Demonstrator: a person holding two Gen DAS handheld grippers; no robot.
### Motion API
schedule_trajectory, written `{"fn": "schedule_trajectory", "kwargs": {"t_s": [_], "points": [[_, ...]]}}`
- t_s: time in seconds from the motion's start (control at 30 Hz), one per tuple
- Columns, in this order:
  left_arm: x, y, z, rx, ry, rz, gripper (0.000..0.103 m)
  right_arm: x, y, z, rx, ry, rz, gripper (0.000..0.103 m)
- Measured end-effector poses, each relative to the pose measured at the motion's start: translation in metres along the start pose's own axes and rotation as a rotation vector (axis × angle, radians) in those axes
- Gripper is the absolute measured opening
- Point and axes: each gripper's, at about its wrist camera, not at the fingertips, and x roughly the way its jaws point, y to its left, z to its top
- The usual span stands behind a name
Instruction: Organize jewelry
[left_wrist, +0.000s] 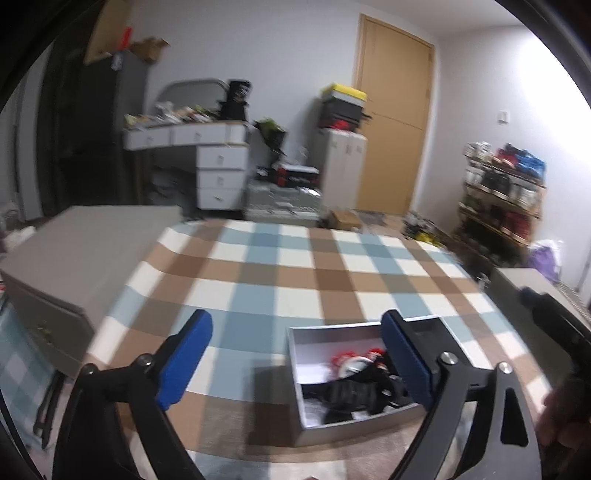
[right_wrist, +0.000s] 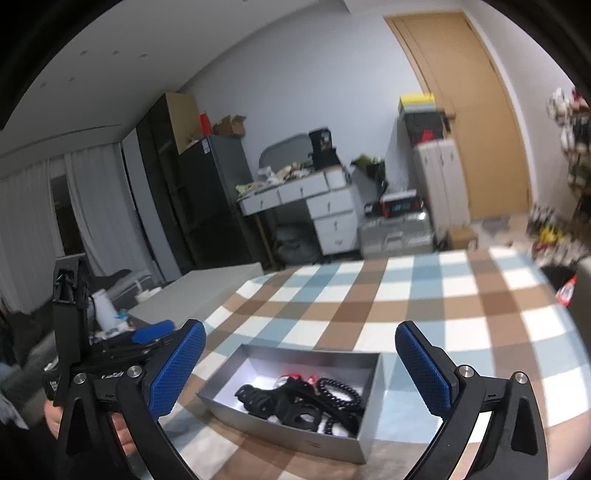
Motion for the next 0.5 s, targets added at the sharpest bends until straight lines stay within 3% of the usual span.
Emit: {"fn": "schedule_trajectory", "kwargs": {"t_s": [0.17, 0.5], "points": [[-0.009, 0.006, -0.011, -0.024, -0.074, 0.024, 0.102, 0.000, 0.006, -0.015, -0.040, 0.013, -0.093, 0.103], [-0.022, -0.002, -0.032, 0.051, -0.174, 0.075, 0.102, -0.005, 0.010, -0.044, -0.103, 0.002, -0.160, 0.103]]}}
